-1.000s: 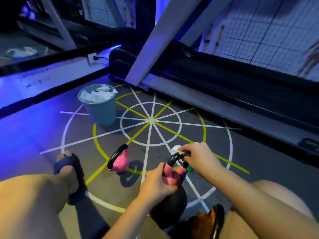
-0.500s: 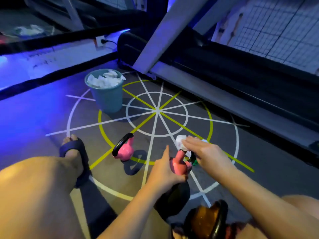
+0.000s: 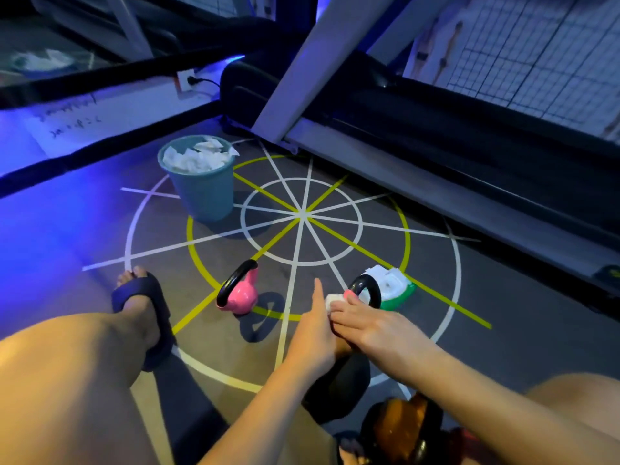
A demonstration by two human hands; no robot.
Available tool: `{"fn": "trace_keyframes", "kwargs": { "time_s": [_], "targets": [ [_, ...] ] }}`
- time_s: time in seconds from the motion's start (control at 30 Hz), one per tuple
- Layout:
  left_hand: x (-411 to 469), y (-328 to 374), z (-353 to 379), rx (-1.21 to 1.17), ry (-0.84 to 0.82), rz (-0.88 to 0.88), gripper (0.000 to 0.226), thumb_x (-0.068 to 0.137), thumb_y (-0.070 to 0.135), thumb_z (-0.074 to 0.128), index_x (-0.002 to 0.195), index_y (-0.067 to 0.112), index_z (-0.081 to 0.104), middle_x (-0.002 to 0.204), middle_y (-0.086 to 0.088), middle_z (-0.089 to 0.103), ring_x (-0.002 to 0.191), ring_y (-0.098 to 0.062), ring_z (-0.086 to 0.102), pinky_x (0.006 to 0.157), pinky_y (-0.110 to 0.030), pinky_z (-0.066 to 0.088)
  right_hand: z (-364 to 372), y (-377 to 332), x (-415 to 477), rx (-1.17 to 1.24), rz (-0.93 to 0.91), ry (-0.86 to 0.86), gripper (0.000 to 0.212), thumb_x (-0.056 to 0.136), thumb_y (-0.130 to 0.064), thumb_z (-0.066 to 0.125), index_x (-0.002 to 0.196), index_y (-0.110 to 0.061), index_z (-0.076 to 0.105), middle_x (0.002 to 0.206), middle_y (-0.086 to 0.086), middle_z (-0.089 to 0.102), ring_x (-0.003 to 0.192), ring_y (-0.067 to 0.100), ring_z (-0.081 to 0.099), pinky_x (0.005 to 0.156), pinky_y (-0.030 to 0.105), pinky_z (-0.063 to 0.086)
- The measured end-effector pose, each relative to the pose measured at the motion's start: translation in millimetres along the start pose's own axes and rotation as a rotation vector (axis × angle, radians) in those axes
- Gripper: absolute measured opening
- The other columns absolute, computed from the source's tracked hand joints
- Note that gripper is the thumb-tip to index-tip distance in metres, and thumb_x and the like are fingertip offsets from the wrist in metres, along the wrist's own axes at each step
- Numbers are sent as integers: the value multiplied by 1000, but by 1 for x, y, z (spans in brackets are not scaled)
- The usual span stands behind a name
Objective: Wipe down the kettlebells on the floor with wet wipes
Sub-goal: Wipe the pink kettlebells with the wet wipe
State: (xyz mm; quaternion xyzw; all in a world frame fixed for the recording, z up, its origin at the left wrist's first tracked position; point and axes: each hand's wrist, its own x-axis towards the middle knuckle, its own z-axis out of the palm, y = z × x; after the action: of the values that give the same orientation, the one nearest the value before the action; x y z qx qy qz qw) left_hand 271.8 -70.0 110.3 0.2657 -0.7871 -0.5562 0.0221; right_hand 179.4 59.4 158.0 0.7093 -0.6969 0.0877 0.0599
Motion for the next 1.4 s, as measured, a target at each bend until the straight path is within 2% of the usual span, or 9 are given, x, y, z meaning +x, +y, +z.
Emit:
{"fn": "trace_keyframes", "kwargs": {
  "time_s": [0.17, 0.4, 0.57, 0.77, 0.87, 0.97, 1.17, 1.3, 1.4],
  "targets": [
    [-1, 1, 2, 68, 14, 10, 141, 63, 40, 89, 161, 25, -11, 104, 7, 67, 103, -15, 63, 77, -24, 47, -18, 45, -6, 100, 407, 215, 52, 69, 13, 74, 111, -18, 72, 126, 0, 68, 112, 26, 68, 89, 52, 57],
    [-2, 5, -2, 52, -12, 26, 133, 71, 30, 87, 161, 24, -10, 120, 1, 70, 107, -14, 65, 84, -24, 49, -9, 3, -12, 95, 80, 58, 37, 90, -18, 54, 123, -15, 70, 134, 1, 64, 122, 17, 61, 101, 30, 51],
    [-5, 10, -1, 117, -26, 22, 138, 66, 36, 88, 160, 23, -12, 103, 2, 65, 97, -17, 63, 73, -24, 46, -24, 34, -9, 97, 425, 274, 49, 75, -2, 65, 113, -32, 63, 120, -11, 65, 95, 26, 69, 73, 41, 61],
    [-4, 8, -4, 106, -36, 42, 125, 76, 28, 82, 161, 24, -10, 101, 19, 69, 98, -6, 66, 80, -21, 49, -9, 0, -6, 32, 24, 98, 29, 91, -19, 55, 113, -13, 73, 123, 2, 69, 116, 16, 61, 98, 28, 51],
    [-3, 9, -3, 143, -18, 15, 129, 70, 38, 85, 161, 24, -6, 118, 2, 67, 109, -18, 63, 82, -27, 50, -14, 27, -3, -16, 326, 193, 26, 75, -11, 73, 100, -21, 76, 111, -1, 73, 103, 19, 67, 81, 29, 55],
    [-4, 10, -3, 169, -36, 17, 130, 69, 40, 88, 162, 25, -2, 128, 0, 62, 120, -20, 58, 83, -24, 45, -17, 52, -6, 103, 705, 99, 8, 83, -19, 53, 77, -23, 57, 84, -3, 66, 82, 28, 64, 61, 33, 47],
    [-4, 5, -4, 128, 22, 107, 94, 54, 52, 74, 143, 38, 44, 113, 11, 70, 105, -12, 65, 83, -24, 51, -11, 23, 1, 186, 425, 183, 40, 73, -13, 65, 109, -28, 67, 114, -12, 70, 104, 8, 59, 79, 23, 48],
    [-4, 5, -4, 180, -7, 161, 56, 63, 40, 87, 110, 40, 57, 95, 18, 66, 89, -2, 60, 70, -8, 43, -21, 49, 2, 159, 733, -15, 27, 81, -1, 46, 81, -26, 56, 85, 0, 62, 87, 28, 59, 74, 28, 33],
    [-4, 4, -3, 192, 5, 158, 51, 62, 44, 87, 107, 32, 65, 95, 13, 68, 88, -3, 60, 72, -17, 46, -13, 56, 4, 144, 816, -207, 38, 85, 2, 44, 100, -28, 63, 89, 1, 55, 93, 28, 55, 74, 31, 34]
  ]
}}
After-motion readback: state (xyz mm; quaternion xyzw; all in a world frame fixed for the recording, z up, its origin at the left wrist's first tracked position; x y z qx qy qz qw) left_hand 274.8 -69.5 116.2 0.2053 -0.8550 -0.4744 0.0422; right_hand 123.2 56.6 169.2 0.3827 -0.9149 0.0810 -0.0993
